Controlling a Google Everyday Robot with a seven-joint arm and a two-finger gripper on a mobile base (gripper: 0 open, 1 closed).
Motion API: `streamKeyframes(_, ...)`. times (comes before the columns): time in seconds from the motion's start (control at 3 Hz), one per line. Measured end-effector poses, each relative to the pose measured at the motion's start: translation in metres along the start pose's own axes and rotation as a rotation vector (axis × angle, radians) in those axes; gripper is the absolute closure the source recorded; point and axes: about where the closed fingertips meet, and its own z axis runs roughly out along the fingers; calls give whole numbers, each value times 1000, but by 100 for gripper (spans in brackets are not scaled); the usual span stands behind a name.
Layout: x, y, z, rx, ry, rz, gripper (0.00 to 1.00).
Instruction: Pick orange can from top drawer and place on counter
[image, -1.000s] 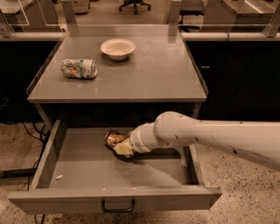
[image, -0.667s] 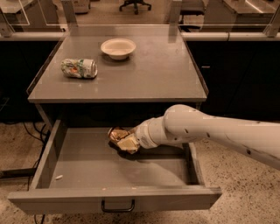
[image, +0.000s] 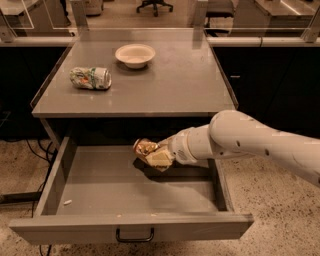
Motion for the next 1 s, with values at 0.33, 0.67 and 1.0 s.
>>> streamKeyframes(0.33,-12,-5,-34,23,-17,-32,100)
streamKeyframes(0.67,-33,-15,-72,61,-32,-83,100)
streamKeyframes(1.0,-62,-32,-111,104,-27,-143,100)
